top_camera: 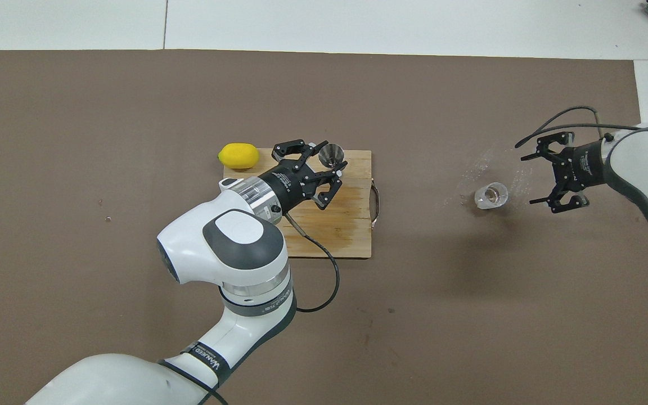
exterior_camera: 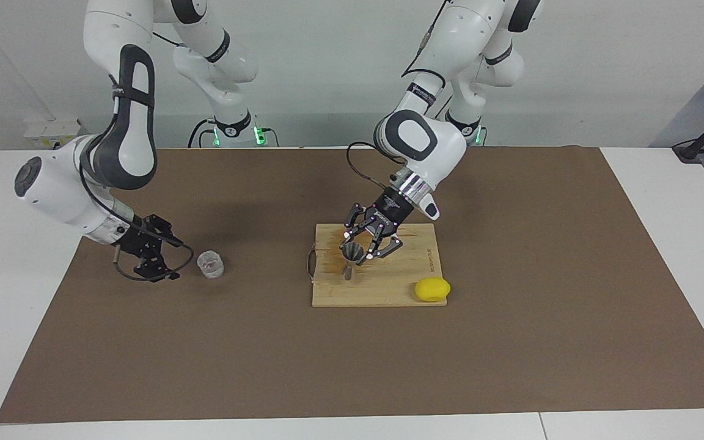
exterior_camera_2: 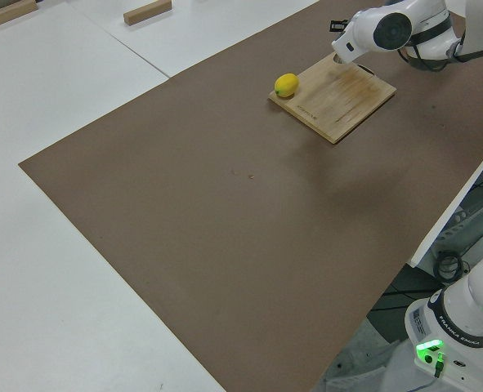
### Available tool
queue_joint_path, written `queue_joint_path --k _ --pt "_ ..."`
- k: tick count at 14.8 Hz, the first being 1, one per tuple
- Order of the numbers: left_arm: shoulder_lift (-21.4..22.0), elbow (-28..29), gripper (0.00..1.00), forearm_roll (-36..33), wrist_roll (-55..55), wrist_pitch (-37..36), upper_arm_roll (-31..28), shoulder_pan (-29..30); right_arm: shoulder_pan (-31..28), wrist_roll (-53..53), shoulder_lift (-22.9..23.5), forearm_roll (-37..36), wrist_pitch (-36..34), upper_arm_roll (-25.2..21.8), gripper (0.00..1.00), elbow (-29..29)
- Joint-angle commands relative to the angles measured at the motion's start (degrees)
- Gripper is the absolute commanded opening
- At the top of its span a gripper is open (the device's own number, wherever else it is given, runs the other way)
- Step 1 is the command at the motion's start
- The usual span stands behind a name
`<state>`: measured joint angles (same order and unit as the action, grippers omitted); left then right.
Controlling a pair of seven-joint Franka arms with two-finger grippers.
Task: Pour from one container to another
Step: 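Lower the metal cup onto the board while the right gripper grasps the glass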
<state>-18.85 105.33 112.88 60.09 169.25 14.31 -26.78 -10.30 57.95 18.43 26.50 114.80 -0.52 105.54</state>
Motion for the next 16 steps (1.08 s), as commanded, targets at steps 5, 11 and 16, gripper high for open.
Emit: queue_joint_path --k 5,11,16 --pt "-3.04 -3.11 0.00 1.82 -0.33 2.13 -0.51 -2.66 -5.26 -10.40 5.12 9.09 -1.51 0.69 1.00 0.36" --pt "-3.39 -2.59 0.00 2.34 -0.33 3.89 -0.42 -3.01 -4.21 -10.49 7.67 14.81 -2.66 0.69 1.00 0.01" --pt "-3.48 -2.32 0.00 2.61 -0.24 4.16 -0.42 -3.45 -3.24 -10.58 7.76 16.65 -1.52 0.78 1.00 0.80"
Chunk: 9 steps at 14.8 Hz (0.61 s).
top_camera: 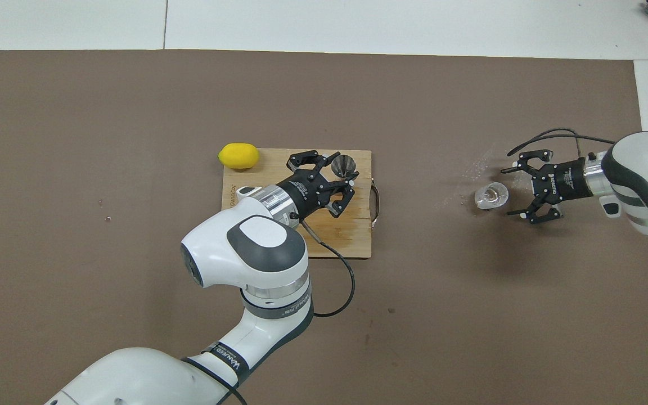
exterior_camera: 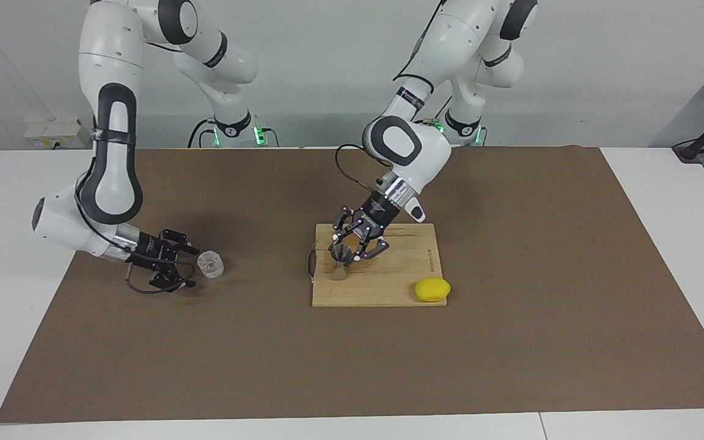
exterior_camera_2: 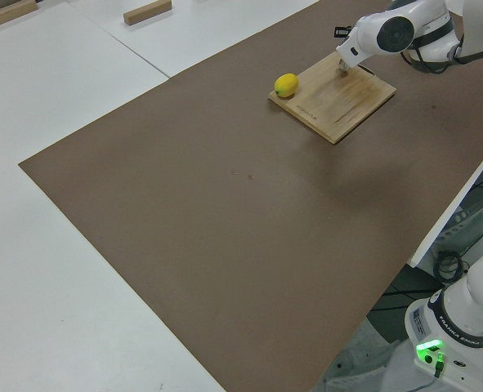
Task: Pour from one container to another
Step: 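Lower the metal cup onto the board while the right gripper grasps the glass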
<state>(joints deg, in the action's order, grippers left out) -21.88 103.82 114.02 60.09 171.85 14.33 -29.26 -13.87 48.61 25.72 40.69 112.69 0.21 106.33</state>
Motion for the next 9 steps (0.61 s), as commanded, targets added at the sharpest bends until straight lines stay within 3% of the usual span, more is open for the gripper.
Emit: queue_joint_path --k 1,9 --pt "-0.44 -0.73 0.00 1.47 -0.32 1.56 -0.53 -1.06 0.42 -1.41 0.39 2.55 0.60 0.05 1.00 0.28" --pt "-0.71 -0.11 0.00 1.38 -0.33 1.65 -0.53 -1.59 1.30 -4.05 -0.14 2.55 0.25 0.05 1.00 1.60"
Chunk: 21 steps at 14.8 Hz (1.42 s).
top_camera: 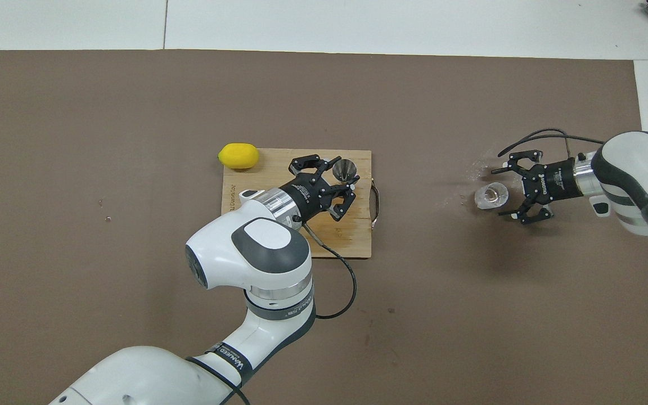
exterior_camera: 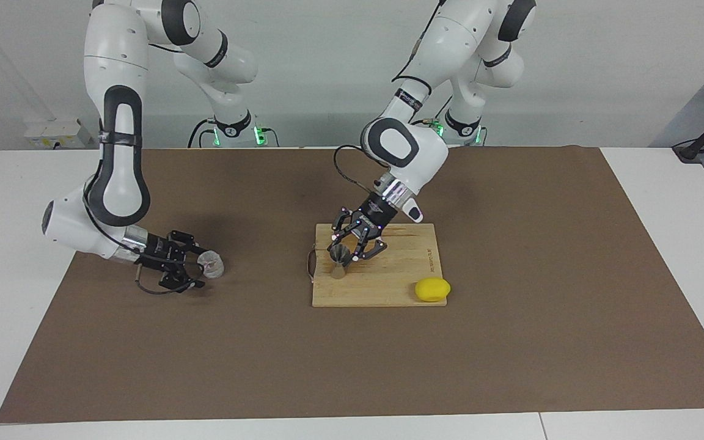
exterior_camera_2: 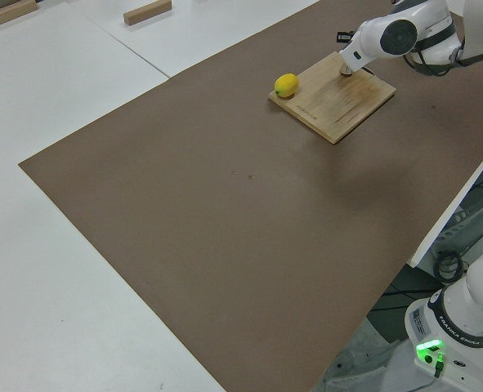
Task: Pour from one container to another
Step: 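Lower the metal cup onto the board while the right gripper grasps the glass, then open the left gripper and withdraw while the right gripper lifts the glass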
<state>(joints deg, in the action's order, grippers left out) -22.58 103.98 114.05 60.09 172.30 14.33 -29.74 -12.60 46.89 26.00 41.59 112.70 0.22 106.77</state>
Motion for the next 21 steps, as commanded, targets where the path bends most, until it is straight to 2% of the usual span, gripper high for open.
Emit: queue_joint_path --k 1,3,4,5,6,13,15,21 --pt "-0.01 -0.26 0.00 1.26 -0.32 1.19 -0.53 -1.11 0.12 -2.33 -0.43 1.65 0.06 0.04 1.00 1.16" --pt "-0.01 -0.18 0.00 1.17 -0.41 1.19 -0.53 -1.11 0.12 -2.15 -0.60 1.65 0.06 -0.04 1.00 1.86" --pt "-0.01 -0.18 0.19 1.26 -0.32 1.19 -0.53 -1.11 0.20 -1.98 -0.69 1.65 0.06 -0.04 1.00 1.95" --pt "-0.01 0.00 0.57 1.26 -0.32 1.19 -0.53 -1.11 0.20 -1.89 -0.69 1.65 0.15 -0.04 1.00 2.03" --pt "-0.01 0.00 1.00 1.08 -0.41 1.19 -0.53 -1.11 0.29 -2.15 -0.69 1.65 0.50 -0.04 1.00 2.21" --pt "0.17 -0.18 1.00 0.82 -0.41 4.26 -0.53 -2.16 0.82 -2.24 -0.87 1.65 0.94 -0.04 1.00 3.00" --pt "0.51 -0.18 1.00 0.82 -0.32 6.72 -0.44 -4.35 0.82 -2.15 -0.87 1.65 0.94 -0.04 1.00 3.00" --pt "4.46 -0.44 1.00 0.56 -0.05 11.21 -0.53 -4.80 1.43 -2.24 -0.78 1.65 0.94 -0.04 1.00 2.91"
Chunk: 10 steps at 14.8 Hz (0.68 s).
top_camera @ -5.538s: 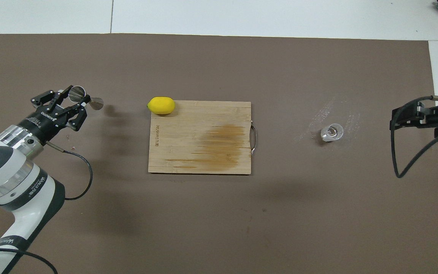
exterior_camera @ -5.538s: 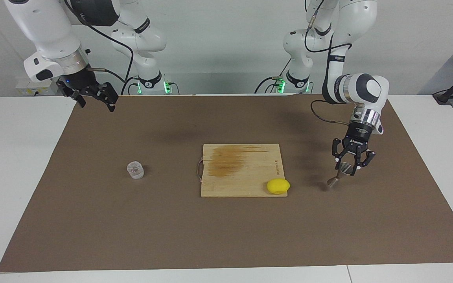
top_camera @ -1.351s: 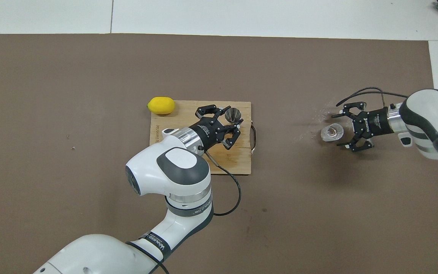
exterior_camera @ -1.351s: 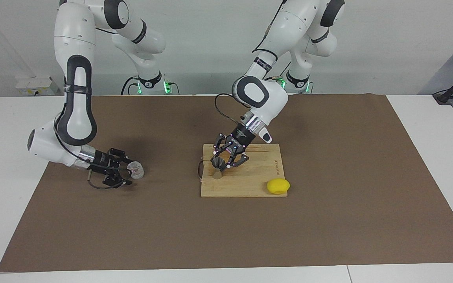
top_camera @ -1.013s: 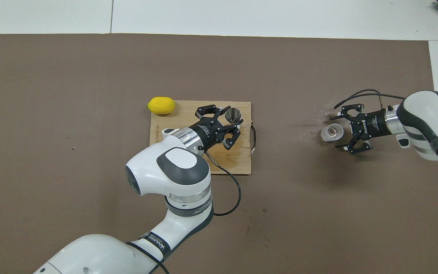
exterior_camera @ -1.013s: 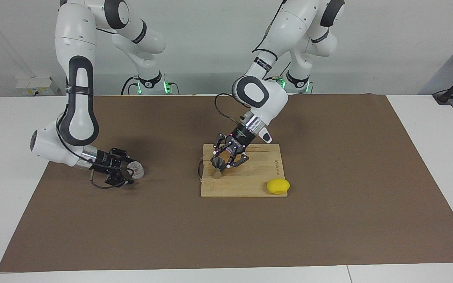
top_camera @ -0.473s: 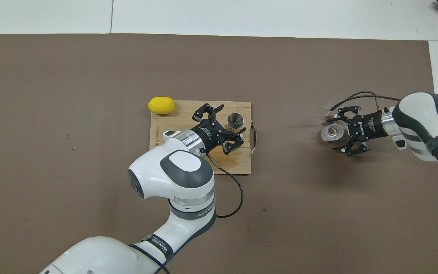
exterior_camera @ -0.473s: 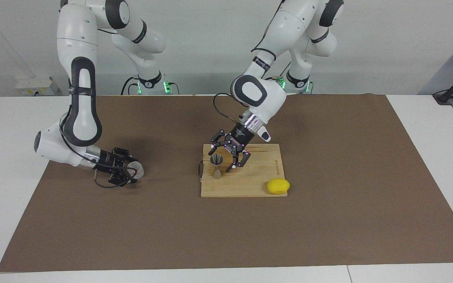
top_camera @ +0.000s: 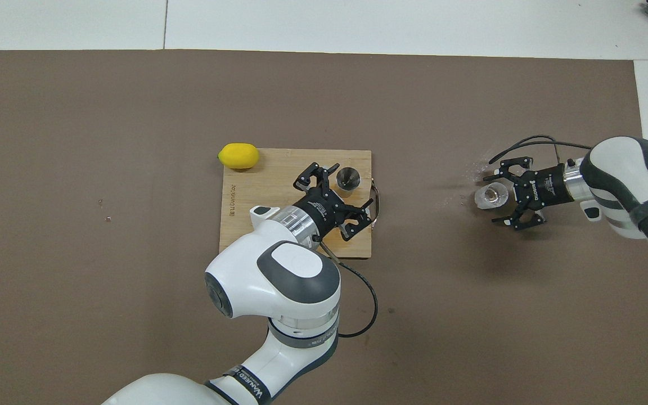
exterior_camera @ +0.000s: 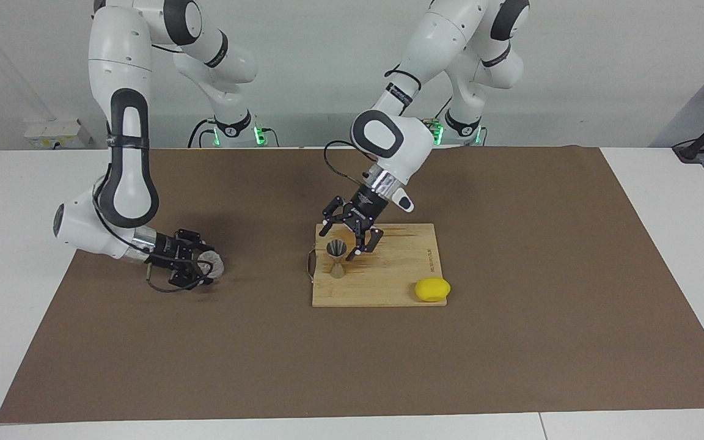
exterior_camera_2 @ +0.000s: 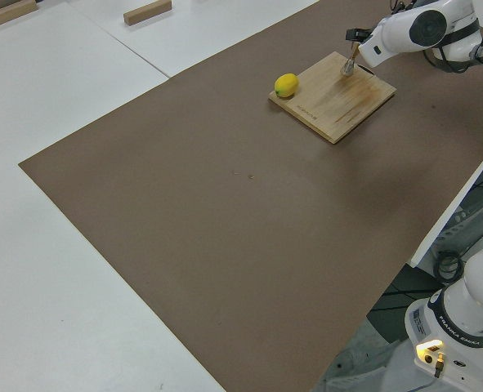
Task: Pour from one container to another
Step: 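Open the left gripper and withdraw while the right gripper lifts the glass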
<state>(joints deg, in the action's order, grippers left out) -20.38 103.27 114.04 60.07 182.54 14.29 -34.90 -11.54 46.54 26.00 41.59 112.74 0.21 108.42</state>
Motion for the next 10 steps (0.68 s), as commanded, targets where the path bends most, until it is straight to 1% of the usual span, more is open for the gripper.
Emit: queue_joint_path --k 1,2,4,5,6,7,8,10 --pt "2.88 0.18 1.00 0.48 -0.13 0.80 -0.75 1.06 0.38 -1.98 -0.78 1.65 0.99 -0.03 1.00 1.27" --pt "3.50 0.18 1.00 -0.31 -0.22 0.63 -0.75 2.37 0.47 -2.07 -0.78 1.65 0.99 -0.03 0.98 1.18" --pt "3.85 0.09 1.00 -5.21 -0.30 0.01 -0.66 4.66 0.47 -1.98 -0.78 1.65 0.99 -0.03 0.87 1.10" --pt "3.85 0.26 1.00 -7.06 -0.39 -1.21 -0.75 6.24 0.38 -1.90 -0.78 1.65 0.99 0.05 0.78 0.92" --pt "4.03 0.44 1.00 -9.26 -0.31 -3.57 -0.75 8.43 0.38 -1.81 -0.78 1.65 1.08 -0.03 0.55 0.83" --pt "4.64 0.70 1.00 -11.98 -0.30 -6.64 -0.75 9.93 0.38 -1.63 -0.78 1.65 0.99 0.05 0.22 0.66" --pt "4.82 0.71 1.00 -14.53 -0.30 -10.41 -0.93 11.68 0.38 -1.72 -0.86 1.65 1.08 0.05 0.08 0.57" --pt "5.52 0.62 1.00 -19.62 -0.30 -17.18 -1.10 15.11 0.47 -1.63 -1.56 1.56 1.34 -0.03 0.06 0.39"
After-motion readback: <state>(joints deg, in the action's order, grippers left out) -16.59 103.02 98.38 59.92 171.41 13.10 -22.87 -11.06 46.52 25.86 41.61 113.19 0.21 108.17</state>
